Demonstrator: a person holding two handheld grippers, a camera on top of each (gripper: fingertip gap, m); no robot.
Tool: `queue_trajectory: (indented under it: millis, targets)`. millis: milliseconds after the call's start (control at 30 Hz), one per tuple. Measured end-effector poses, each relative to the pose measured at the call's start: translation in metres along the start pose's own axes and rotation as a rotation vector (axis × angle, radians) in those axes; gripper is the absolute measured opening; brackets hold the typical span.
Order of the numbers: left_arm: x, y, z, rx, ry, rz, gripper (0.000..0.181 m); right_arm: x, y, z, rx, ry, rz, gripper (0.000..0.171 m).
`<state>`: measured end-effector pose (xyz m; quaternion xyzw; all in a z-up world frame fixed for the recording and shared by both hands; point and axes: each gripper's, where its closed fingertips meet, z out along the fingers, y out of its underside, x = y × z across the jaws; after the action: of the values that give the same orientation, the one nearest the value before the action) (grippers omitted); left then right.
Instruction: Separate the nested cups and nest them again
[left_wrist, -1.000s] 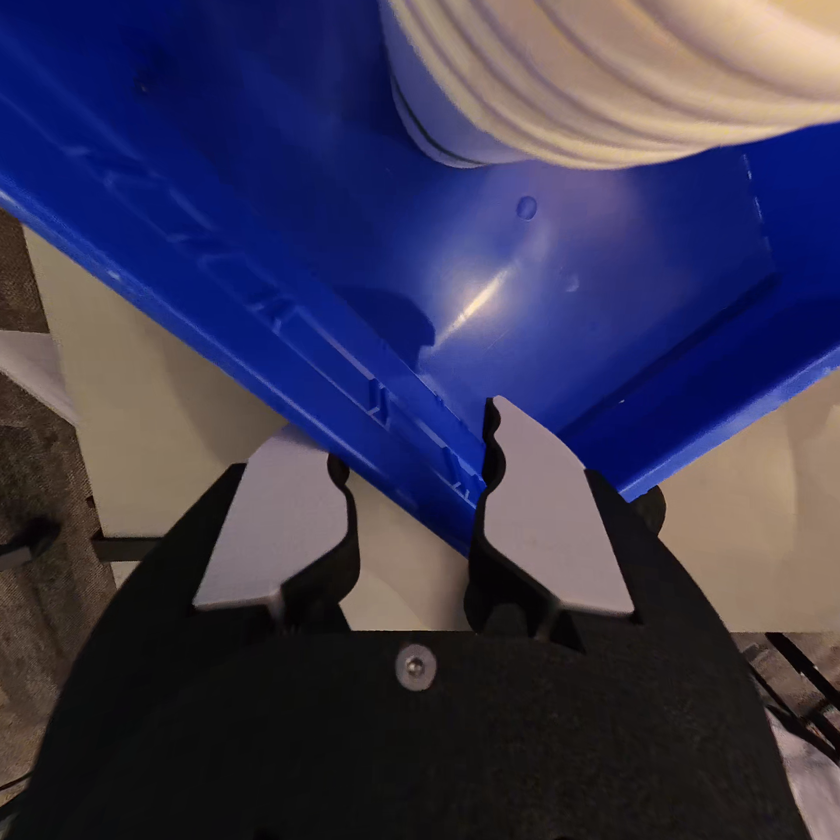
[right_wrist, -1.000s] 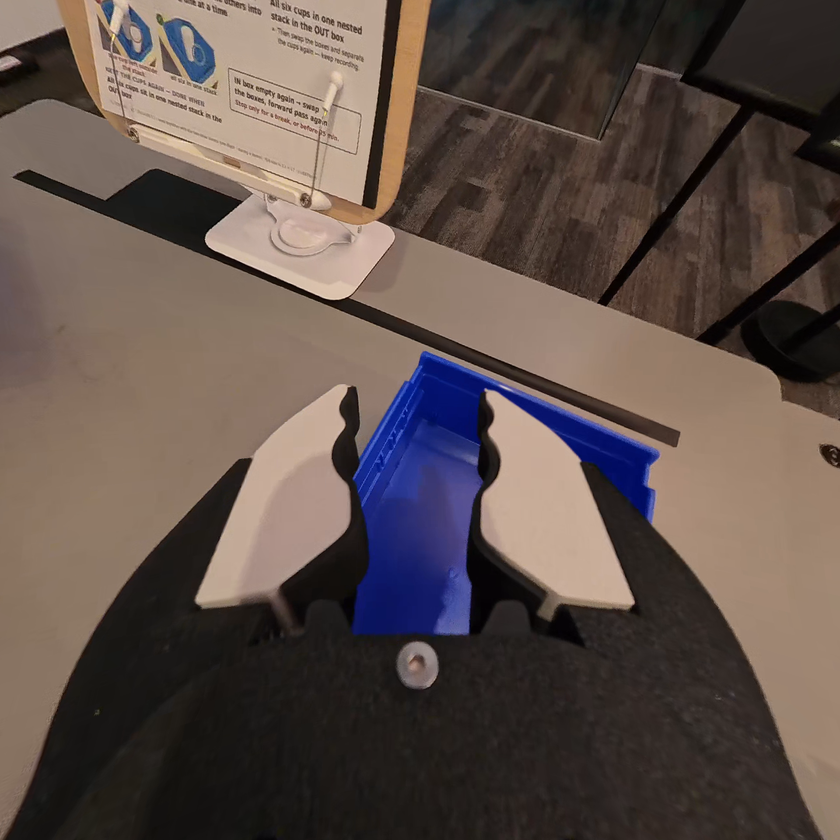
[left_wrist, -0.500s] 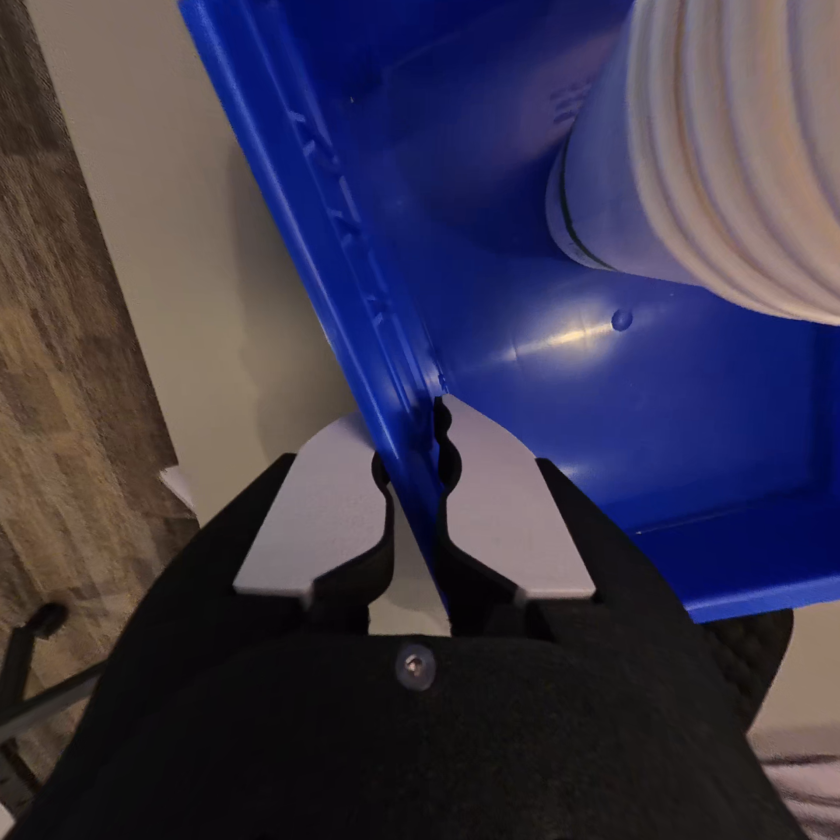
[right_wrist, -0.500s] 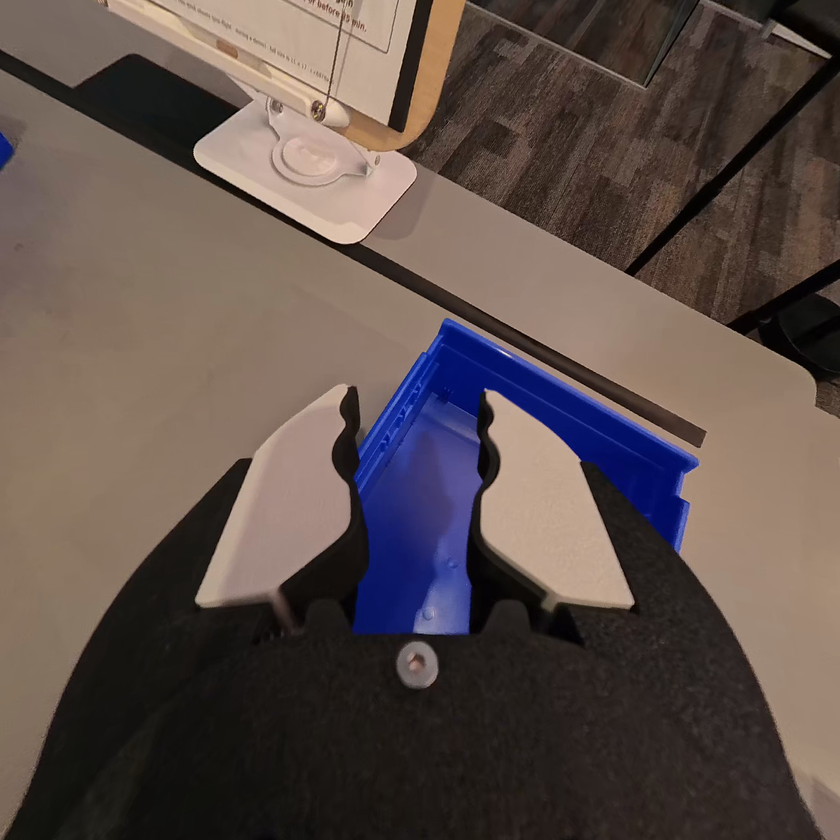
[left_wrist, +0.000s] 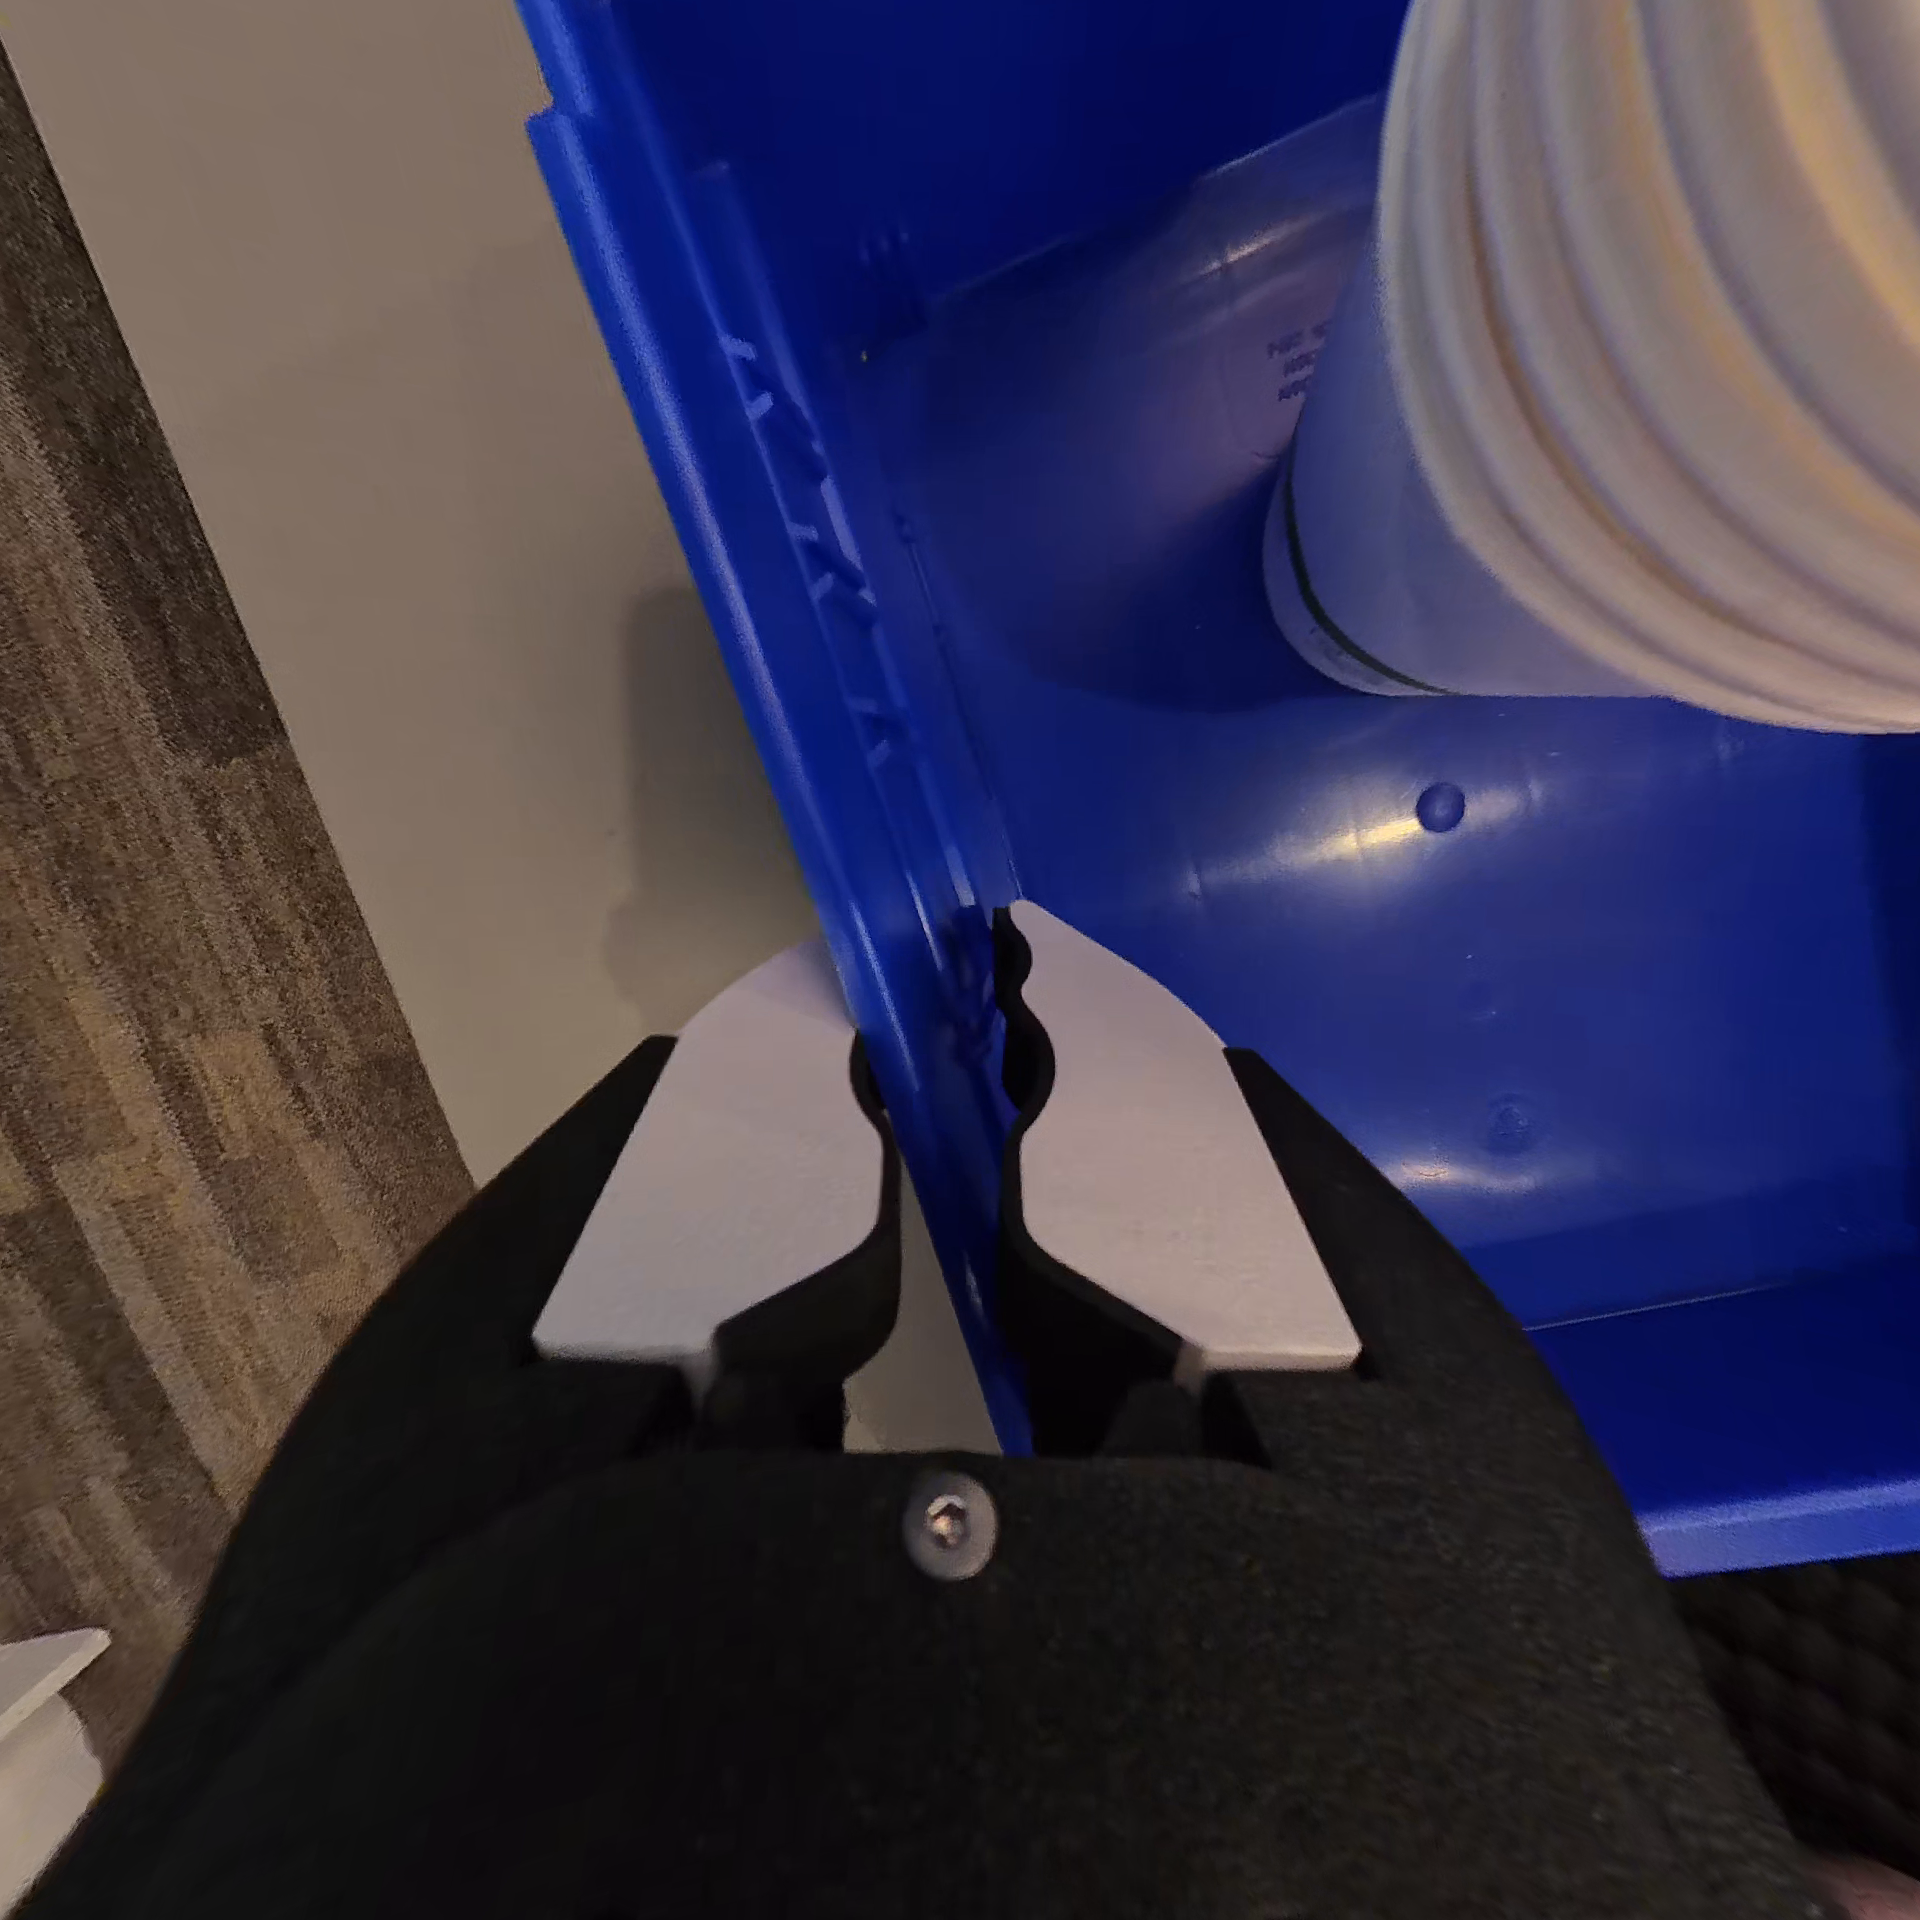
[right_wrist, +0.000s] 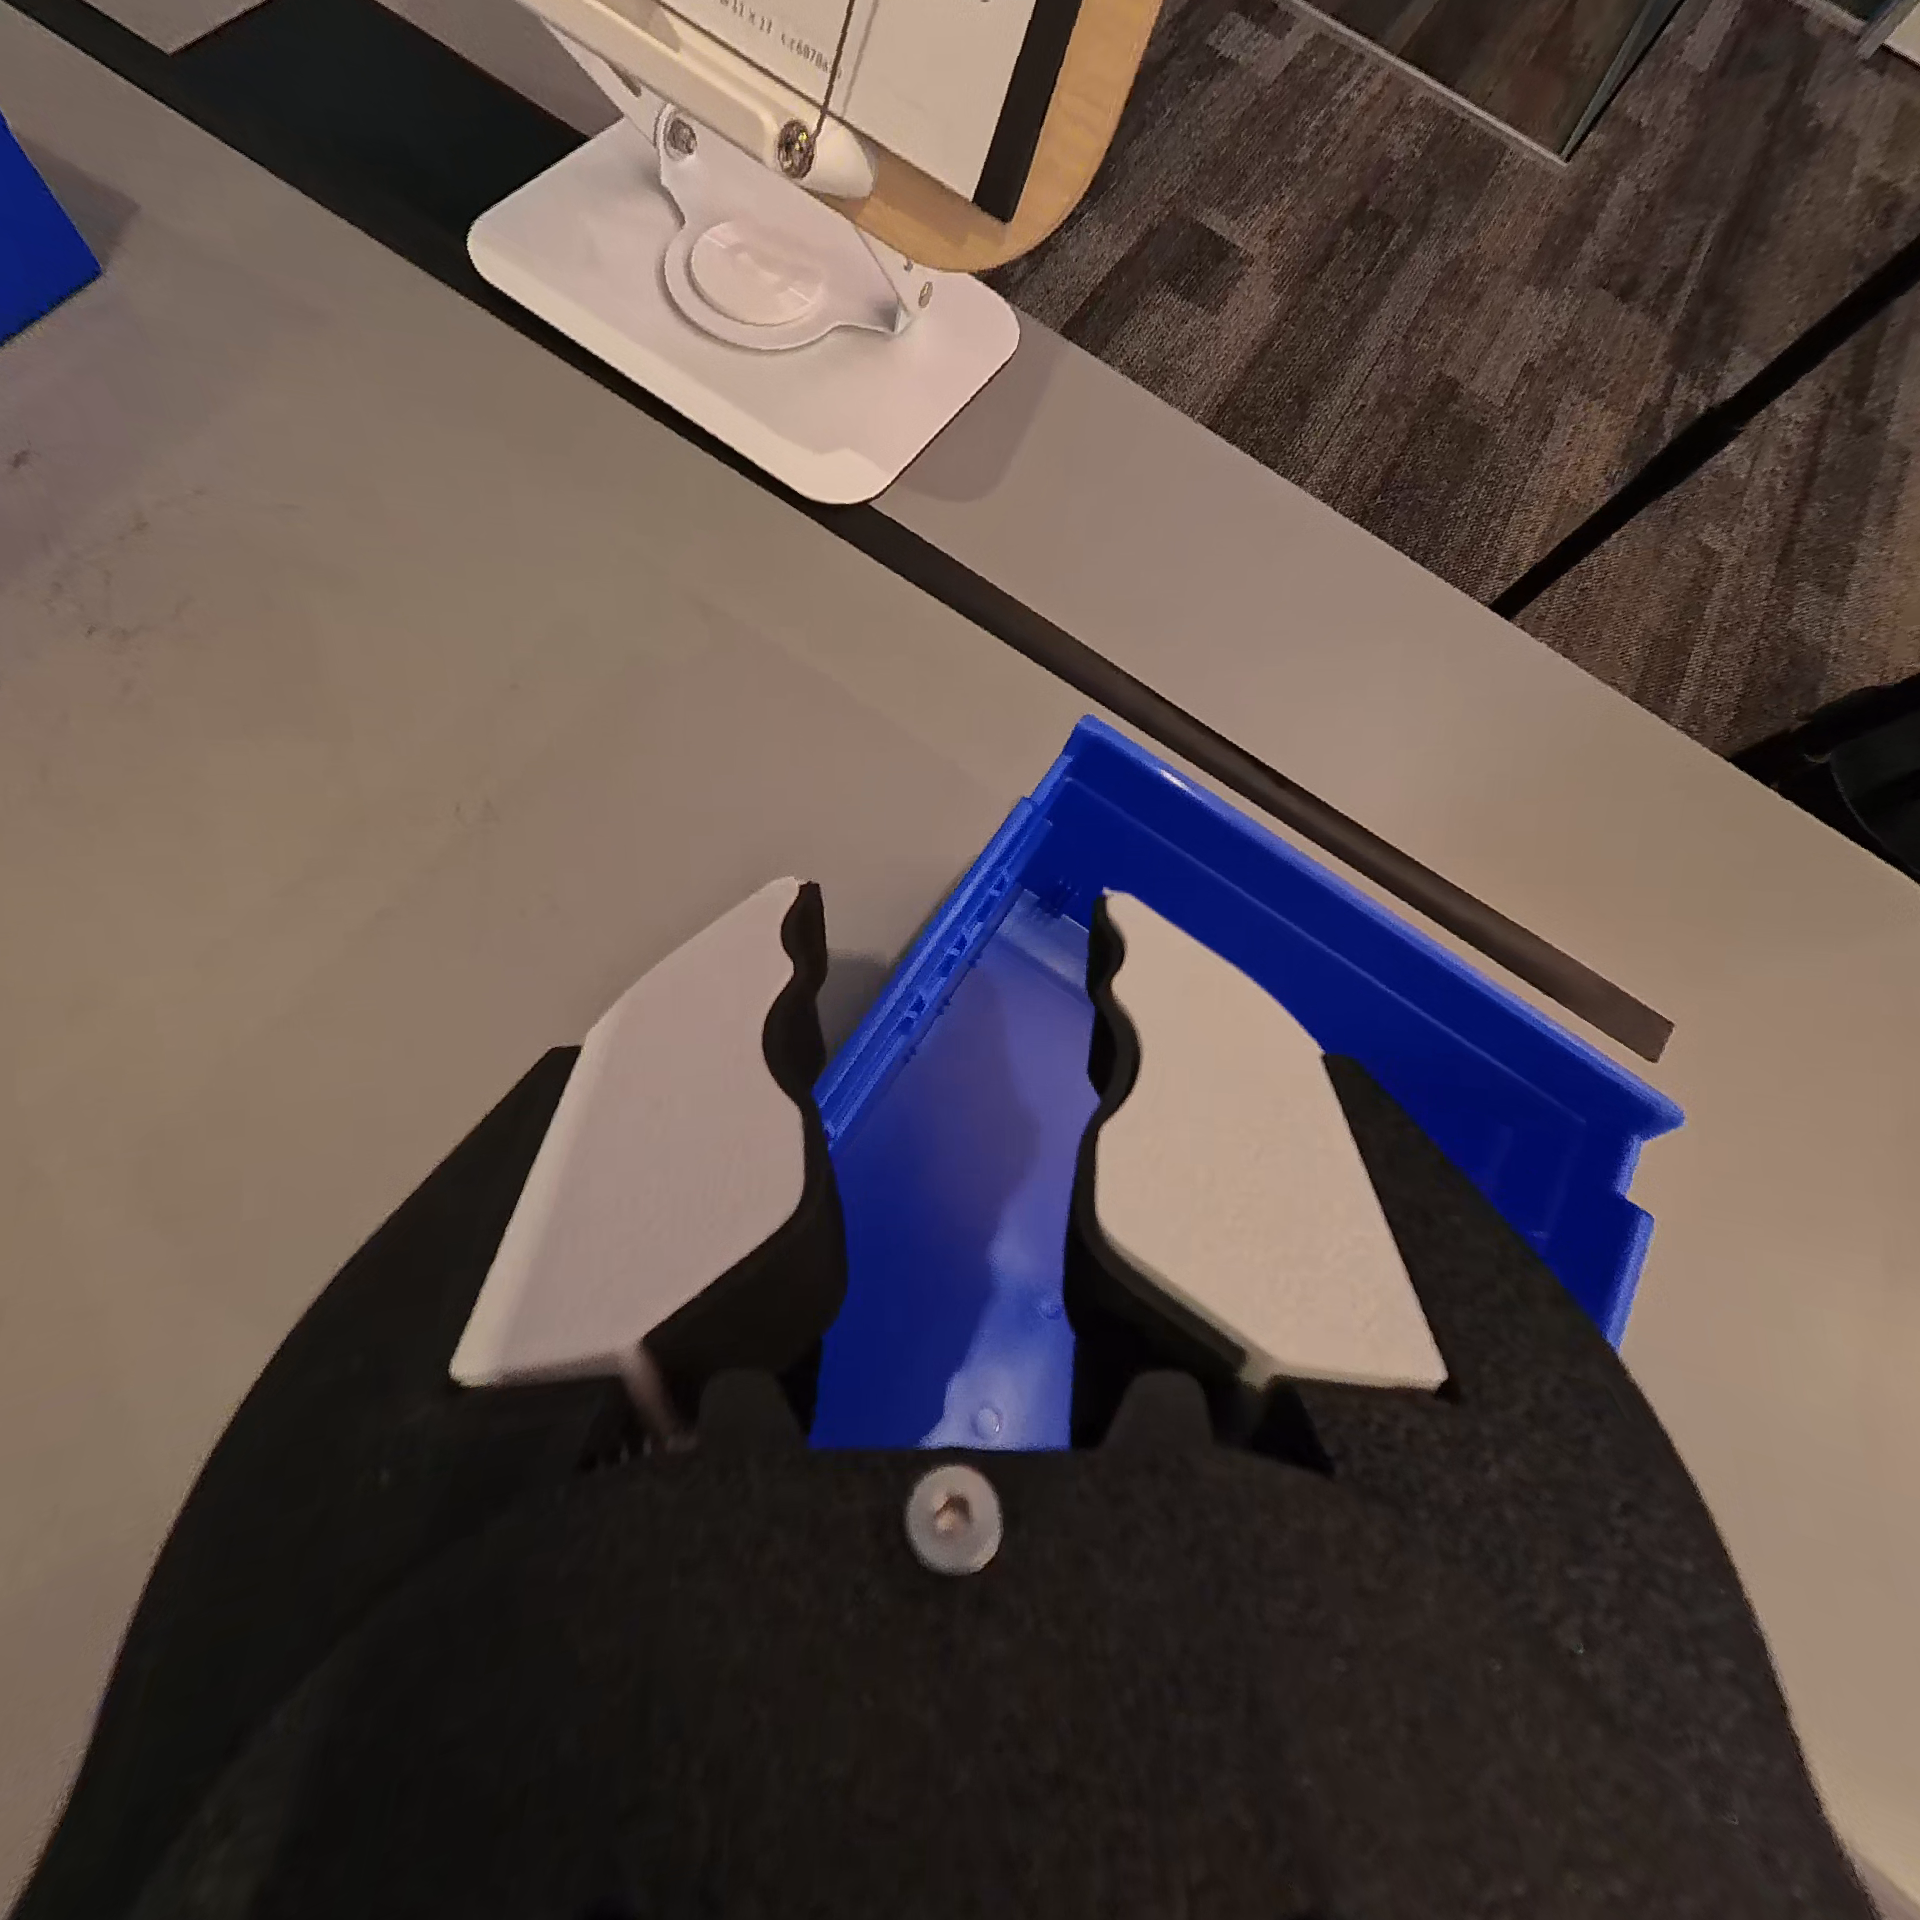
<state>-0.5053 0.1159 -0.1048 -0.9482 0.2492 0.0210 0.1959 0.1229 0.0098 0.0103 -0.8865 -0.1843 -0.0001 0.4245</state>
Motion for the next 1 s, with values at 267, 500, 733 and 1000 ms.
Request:
queue_trajectory:
  millis: [267, 500, 733, 1000]
  targets:
    - [-0.016, -0.011, -0.015, 0.085, -0.152, 0.015, 0.039, -0.003, 0.006, 0.012, -0.045, 0.01, -0.028, 0.048]
    - [-0.016, -0.053, -0.131, 0.578, -0.212, -0.094, 0.051, -0.004, 0.008, 0.012, -0.046, 0.002, -0.024, 0.048]
    - [0.031, -0.075, -0.225, 1.272, -0.059, 0.024, 0.041, -0.006, 0.011, 0.017, -0.06, -0.025, -0.018, 0.048]
    - [0.055, -0.079, -0.135, 0.94, 0.039, 0.104, 0.076, -0.009, 0.019, 0.024, -0.096, -0.06, -0.021, 0.048]
